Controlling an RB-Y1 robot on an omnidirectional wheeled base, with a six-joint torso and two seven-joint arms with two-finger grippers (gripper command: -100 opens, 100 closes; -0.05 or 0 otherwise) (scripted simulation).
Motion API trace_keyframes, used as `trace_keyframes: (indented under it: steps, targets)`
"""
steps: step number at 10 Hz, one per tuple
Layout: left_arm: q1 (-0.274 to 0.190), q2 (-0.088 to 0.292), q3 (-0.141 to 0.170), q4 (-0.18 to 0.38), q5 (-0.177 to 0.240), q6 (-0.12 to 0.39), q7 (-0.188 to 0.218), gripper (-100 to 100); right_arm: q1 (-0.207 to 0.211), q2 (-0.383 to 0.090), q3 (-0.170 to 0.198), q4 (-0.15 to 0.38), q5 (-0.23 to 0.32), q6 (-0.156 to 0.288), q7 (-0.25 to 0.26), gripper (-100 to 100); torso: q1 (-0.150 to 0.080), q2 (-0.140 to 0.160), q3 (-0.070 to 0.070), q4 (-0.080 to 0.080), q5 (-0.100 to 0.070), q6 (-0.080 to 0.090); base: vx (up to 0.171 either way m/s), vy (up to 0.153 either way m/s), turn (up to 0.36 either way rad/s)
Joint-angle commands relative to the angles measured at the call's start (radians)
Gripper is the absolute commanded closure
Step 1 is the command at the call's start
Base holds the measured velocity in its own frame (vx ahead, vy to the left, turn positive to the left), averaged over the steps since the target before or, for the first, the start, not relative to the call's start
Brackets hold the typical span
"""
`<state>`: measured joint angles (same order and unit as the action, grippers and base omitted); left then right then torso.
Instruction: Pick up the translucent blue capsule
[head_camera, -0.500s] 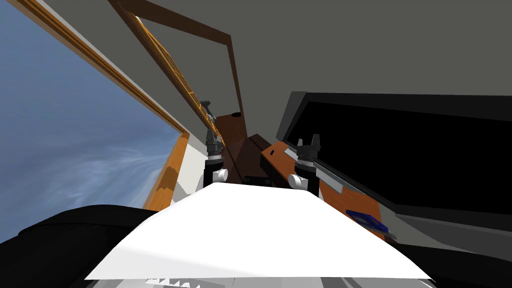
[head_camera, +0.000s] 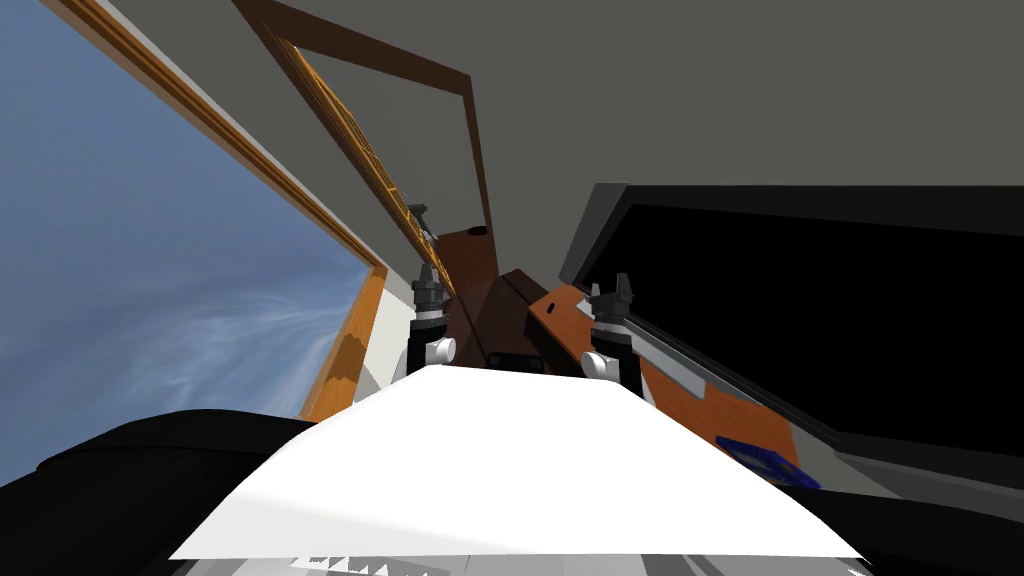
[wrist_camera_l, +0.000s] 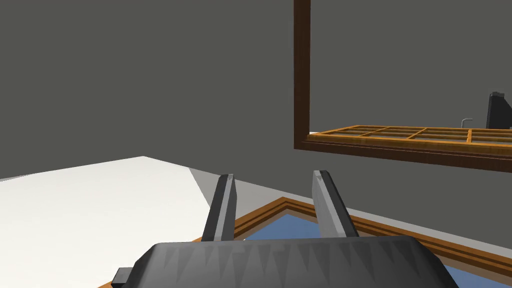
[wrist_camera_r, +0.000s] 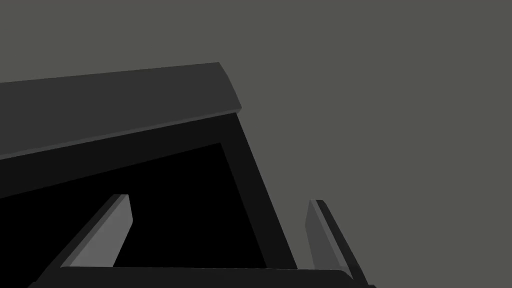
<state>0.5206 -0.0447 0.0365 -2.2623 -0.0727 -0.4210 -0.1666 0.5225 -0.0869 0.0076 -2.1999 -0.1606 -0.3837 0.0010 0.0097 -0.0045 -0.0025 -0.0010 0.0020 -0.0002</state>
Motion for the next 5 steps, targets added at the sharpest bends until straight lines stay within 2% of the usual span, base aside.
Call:
trace_keyframes:
  steps: [1,3,5]
  targets:
    - [0.000,0.000,0.000,0.000,0.000,0.000,0.000,0,0.016,-0.025,-0.007,0.021,-0.025,0.025,-0.018,-100,0.000,0.000,0.000,0.000,0.000,0.000,0.072,0.167,0.054]
    - [0.000,0.000,0.000,0.000,0.000,0.000,0.000,0,0.029,-0.043,-0.022,0.057,-0.061,0.069,-0.045,-100,0.002,-0.003,-0.001,-0.001,0.001,0.000,0.115,0.194,0.070]
    - [0.000,0.000,0.000,0.000,0.000,0.000,0.000,0,0.045,-0.055,-0.040,0.100,-0.103,0.123,-0.077,-100,0.006,-0.004,-0.002,-0.001,0.001,0.000,0.130,0.231,0.059]
